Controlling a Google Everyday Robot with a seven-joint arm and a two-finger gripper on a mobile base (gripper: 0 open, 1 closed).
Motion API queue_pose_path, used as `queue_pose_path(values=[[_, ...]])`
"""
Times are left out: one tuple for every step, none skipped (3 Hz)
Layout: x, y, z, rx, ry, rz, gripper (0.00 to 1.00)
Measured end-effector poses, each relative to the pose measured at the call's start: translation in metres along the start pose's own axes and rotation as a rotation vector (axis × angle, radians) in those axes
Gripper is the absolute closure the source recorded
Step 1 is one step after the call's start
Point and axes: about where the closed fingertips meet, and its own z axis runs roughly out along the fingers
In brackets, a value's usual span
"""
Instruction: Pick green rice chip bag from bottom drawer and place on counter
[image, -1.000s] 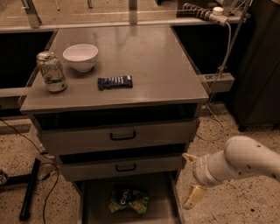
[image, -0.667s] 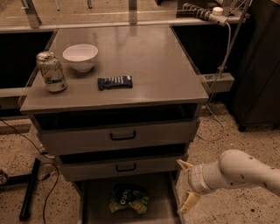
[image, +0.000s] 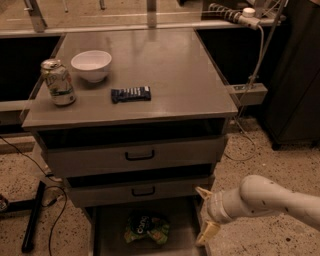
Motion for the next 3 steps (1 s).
queue_pose_path(values=[[0.022,-0.003,0.063,-0.027,-0.048,-0.005,0.0],[0.04,0.003,0.121,-0.044,-0.116,-0.035,0.0],[0.054,0.017,0.182,-0.07,-0.205,-0.093,0.0]])
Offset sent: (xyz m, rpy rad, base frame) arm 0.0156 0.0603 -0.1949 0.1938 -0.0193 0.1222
